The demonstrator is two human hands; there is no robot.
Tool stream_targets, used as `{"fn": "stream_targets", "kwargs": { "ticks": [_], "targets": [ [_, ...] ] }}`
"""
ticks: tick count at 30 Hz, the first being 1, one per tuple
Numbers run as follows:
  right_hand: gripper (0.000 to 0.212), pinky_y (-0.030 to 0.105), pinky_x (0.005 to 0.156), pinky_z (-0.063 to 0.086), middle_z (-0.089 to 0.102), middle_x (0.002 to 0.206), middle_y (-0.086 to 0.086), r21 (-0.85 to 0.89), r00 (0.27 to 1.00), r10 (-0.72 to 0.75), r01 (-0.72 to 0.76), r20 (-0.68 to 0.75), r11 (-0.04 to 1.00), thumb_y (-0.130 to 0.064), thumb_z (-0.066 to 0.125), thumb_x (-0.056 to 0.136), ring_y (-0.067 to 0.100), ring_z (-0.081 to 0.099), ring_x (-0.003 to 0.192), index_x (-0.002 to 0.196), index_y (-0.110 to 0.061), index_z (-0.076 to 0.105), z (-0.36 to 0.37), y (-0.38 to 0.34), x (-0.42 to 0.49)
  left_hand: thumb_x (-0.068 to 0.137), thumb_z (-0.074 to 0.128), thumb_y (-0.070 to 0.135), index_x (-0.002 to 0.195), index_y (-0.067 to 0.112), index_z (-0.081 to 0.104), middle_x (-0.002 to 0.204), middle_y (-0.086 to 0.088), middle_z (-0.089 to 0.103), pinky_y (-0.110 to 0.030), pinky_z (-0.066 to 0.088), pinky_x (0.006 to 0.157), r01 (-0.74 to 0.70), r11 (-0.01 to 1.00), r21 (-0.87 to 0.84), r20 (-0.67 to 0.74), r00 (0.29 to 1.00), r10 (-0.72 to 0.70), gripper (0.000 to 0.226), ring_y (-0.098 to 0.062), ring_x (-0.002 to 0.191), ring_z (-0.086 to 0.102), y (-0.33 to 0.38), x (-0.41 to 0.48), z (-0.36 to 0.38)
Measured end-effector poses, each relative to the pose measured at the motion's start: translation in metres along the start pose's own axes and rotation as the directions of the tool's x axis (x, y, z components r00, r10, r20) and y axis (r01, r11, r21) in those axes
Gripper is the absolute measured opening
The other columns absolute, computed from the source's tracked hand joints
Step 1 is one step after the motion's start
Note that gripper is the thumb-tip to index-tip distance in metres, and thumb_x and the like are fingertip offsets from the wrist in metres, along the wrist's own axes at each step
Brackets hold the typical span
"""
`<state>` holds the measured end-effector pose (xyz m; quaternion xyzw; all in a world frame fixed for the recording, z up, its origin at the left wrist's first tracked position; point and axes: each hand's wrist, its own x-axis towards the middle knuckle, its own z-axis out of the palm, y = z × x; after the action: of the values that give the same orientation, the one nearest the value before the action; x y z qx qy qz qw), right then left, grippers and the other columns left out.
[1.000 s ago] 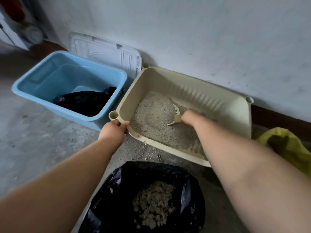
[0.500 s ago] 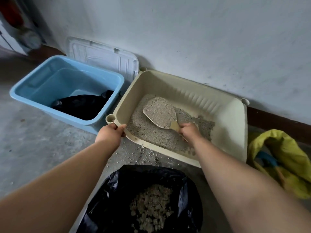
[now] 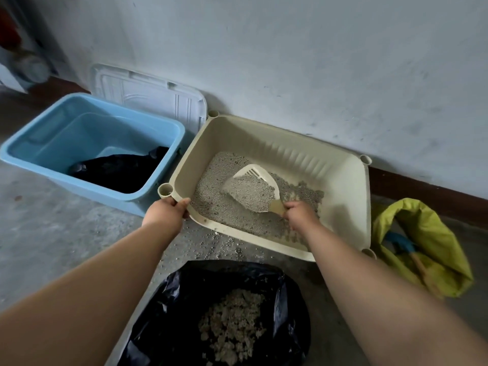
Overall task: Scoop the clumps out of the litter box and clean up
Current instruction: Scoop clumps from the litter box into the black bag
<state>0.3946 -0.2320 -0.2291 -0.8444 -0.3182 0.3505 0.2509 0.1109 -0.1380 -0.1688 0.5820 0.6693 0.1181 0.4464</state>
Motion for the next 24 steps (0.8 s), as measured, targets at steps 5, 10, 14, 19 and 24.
{"fn": "stream_targets", "kwargs": {
  "ticks": [5,10,14,19,24],
  "targets": [
    [0.042,0.023,0.055,0.039,0.063,0.118,0.009,0.038,0.999,0.052,-0.052,-0.008,0.998,0.003,0.051,0.086,0.009,0.045,0.059,0.125,-0.011,0.06,-0.005,-0.003,-0.008,0.097,0.049,0.037,0.091,0.01,0.065,0.093,-0.009,0.072,-0.04,0.051,0.085,-0.009,1.0,-0.004,0.004,1.0,0.009,0.032,-0.031,0.092,0.065,0.001,-0.001,0.0],
    [0.039,0.023,0.052,0.036,0.061,0.093,0.003,-0.028,0.998,0.049,-0.05,-0.027,0.998,0.002,0.05,0.087,0.009,0.044,0.057,0.12,-0.01,0.064,-0.013,-0.006,-0.012,0.097,0.05,0.037,0.091,0.01,0.066,0.093,-0.009,0.072,-0.042,0.051,0.087,-0.009,1.0,-0.026,0.008,1.0,0.009,0.032,-0.031,0.089,0.064,0.0,-0.001,0.0],
    [0.036,0.026,0.054,0.039,0.062,0.09,0.003,-0.075,0.999,0.041,-0.043,-0.033,0.996,0.002,0.049,0.087,0.012,0.045,0.055,0.116,-0.009,0.067,-0.019,-0.013,-0.015,0.096,0.051,0.036,0.085,0.013,0.064,0.094,-0.01,0.072,-0.042,0.05,0.088,-0.01,0.999,-0.038,0.008,1.0,0.011,0.029,-0.032,0.088,0.064,0.0,-0.002,0.0],
    [0.035,0.034,0.063,0.049,0.066,0.103,0.007,-0.1,0.996,0.079,-0.084,-0.044,0.991,0.0,0.051,0.087,0.017,0.052,0.059,0.116,-0.01,0.067,-0.024,-0.016,-0.014,0.097,0.05,0.036,0.074,0.018,0.06,0.092,-0.01,0.072,-0.041,0.05,0.084,-0.014,0.999,-0.049,0.01,1.0,0.014,0.03,-0.026,0.078,0.06,0.0,-0.002,-0.001],
    [0.035,0.027,0.057,0.042,0.068,0.1,0.003,-0.144,0.996,0.078,-0.083,-0.042,0.986,-0.003,0.051,0.087,0.013,0.049,0.057,0.116,-0.016,0.067,-0.026,-0.017,-0.014,0.097,0.05,0.036,0.075,0.014,0.061,0.092,-0.01,0.072,-0.04,0.051,0.085,-0.004,1.0,-0.02,0.004,1.0,0.004,0.033,-0.029,0.084,0.063,0.002,-0.003,-0.001]
  ]
}}
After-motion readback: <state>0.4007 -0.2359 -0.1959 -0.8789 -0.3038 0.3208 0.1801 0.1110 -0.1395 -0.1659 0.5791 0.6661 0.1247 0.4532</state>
